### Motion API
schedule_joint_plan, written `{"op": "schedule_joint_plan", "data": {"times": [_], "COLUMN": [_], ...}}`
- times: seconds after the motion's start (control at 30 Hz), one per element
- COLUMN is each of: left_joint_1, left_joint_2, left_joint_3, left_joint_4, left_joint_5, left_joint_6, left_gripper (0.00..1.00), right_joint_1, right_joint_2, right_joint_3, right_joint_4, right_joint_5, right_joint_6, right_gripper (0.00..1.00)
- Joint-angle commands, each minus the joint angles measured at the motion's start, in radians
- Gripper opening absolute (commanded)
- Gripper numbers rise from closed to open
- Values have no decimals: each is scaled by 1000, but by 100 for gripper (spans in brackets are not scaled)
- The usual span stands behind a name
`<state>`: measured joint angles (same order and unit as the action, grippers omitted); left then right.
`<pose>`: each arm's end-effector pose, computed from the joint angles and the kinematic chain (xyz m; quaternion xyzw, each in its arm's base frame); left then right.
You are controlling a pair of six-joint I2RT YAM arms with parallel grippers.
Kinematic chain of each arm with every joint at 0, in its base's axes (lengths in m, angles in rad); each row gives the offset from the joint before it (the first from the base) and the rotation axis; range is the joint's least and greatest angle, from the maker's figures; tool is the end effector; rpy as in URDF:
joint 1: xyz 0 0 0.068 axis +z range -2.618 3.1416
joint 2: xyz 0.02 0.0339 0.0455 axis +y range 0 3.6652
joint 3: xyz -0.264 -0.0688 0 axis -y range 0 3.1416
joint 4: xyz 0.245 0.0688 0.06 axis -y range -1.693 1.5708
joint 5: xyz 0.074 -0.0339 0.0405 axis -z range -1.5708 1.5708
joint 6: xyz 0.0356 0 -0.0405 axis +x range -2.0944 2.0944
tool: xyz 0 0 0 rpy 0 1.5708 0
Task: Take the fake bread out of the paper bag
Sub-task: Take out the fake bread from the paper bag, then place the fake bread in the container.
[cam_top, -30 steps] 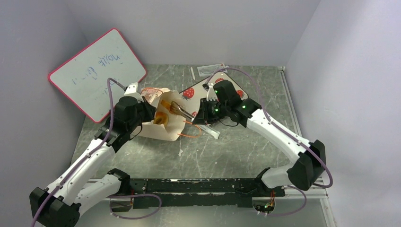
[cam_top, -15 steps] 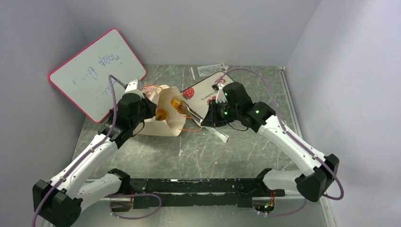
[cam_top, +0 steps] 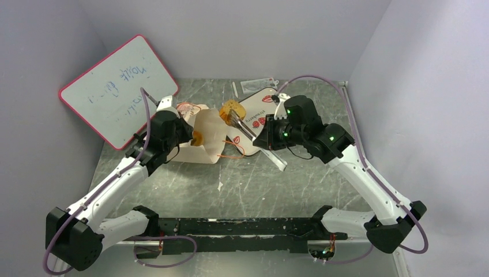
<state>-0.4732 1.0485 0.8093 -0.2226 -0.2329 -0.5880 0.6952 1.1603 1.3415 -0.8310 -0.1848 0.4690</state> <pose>0.2154 -0.1011 0.2941 -0.1095 0.8395 -0.1794 0.5010 0.1737 0.1534 0.3928 -0.1414 0.8817 0.3123 0.3242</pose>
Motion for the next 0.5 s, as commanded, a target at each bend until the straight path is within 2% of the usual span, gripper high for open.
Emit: {"op": "schedule_joint_plan", "data": {"times": [0.0, 0.23, 0.47], "left_joint_1": [-4, -4, -4], "left_joint_2": [3, -31, -81], "left_joint_3": [34, 12, 5], "left_joint_4": [38, 42, 24], "left_joint_5": [-26, -16, 12], "left_joint_6": [8, 12, 26], "left_gripper": [7, 7, 7], "right_joint_1": [-4, -4, -11], "right_joint_2": [-31, -1, 104], "right_joint_3": [46, 48, 37], "right_joint_4": [-31, -43, 31], "right_joint_5": [66, 214, 350], "right_joint_6": [15, 27, 21], "right_gripper": [0, 0, 0]}}
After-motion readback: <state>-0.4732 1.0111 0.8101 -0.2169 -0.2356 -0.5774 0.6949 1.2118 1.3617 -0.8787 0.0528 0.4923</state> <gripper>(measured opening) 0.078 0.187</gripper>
